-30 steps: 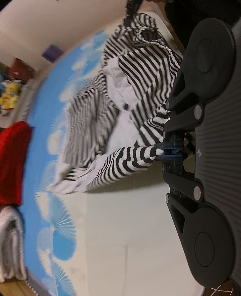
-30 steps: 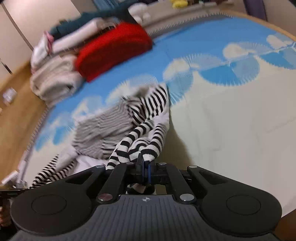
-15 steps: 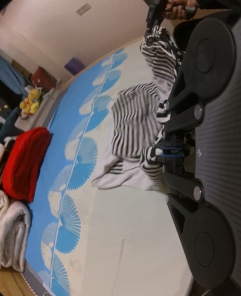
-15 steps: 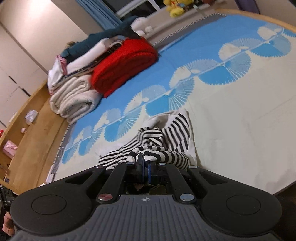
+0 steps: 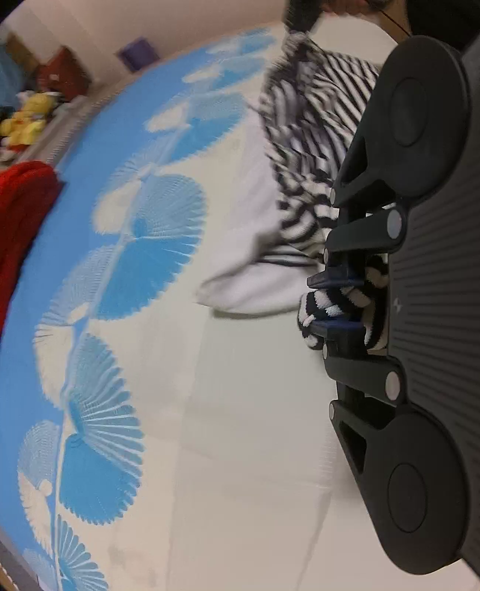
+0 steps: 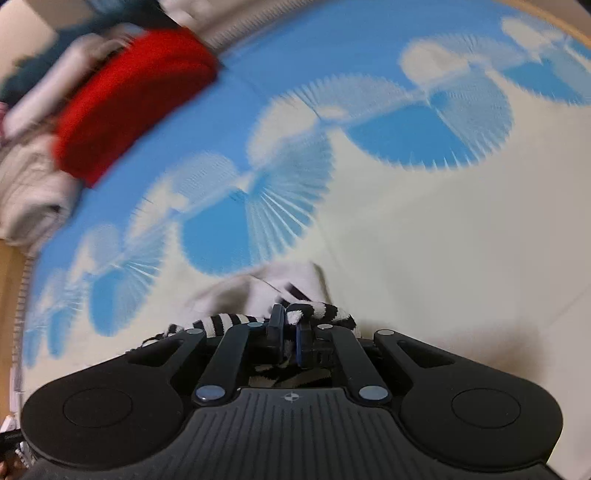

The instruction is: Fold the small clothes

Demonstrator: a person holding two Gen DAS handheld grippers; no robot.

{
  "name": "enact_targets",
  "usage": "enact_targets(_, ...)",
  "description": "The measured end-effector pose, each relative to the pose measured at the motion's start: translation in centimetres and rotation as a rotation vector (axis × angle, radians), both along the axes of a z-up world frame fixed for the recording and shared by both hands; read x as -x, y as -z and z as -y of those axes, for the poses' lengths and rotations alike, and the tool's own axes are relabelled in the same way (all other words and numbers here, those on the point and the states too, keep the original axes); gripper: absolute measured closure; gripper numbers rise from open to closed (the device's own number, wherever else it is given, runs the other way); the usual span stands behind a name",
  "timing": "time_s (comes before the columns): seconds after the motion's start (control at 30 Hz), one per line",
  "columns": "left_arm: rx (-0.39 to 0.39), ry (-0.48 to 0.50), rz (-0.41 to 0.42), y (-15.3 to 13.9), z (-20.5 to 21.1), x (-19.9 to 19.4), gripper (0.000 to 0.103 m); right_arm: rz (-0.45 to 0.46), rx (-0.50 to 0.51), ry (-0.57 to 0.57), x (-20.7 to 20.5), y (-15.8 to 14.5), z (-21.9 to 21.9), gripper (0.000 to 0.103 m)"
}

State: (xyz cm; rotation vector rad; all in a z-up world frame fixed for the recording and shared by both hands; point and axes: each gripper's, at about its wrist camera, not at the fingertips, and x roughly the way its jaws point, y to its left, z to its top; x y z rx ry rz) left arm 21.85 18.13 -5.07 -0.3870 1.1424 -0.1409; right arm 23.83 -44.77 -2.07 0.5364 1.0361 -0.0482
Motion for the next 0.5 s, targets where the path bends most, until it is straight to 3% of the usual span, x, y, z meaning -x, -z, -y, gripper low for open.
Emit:
enact_targets(0.07, 0.104, -0.045, 0.064, -1.2, -1.5, 0.7, 0.071, 0.011, -0.006, 0.003, -0.2, 0.0, 0.0, 0.097)
enact_targets(0.1, 0.135, -0.073, 0.099, -1.7, -2.3, 1.2, 0.059, 0.026, -0.014, 0.016, 0.0, -0.3, 0.2, 0.089)
enact_targets(0.2, 0.169, -0.133, 0.112, -1.8, -4.2, 2.2, 0.057, 0.087, -0.083, 0.094, 0.9, -1.3, 1.9, 0.054)
enact_targets(0.3, 0.133, -0.116, 0.108, -1.5, -4.0, 2.6, 0.057, 0.143, -0.173, 0.236, 2.5, -1.6, 4.5, 0.052)
enact_targets(0.37, 0.106, -0.028, 0.142, -2.0, -2.5, 2.9, 0.054, 0.151, -0.156, 0.209, 2.9, -1.9, 4.5, 0.053)
enact_targets(0.5, 0.017, 0.152, 0.174, -2.2, 1.7, 4.1, 0.015, 0.171, -0.042, 0.013, 2.7, -2.4, 1.7, 0.053)
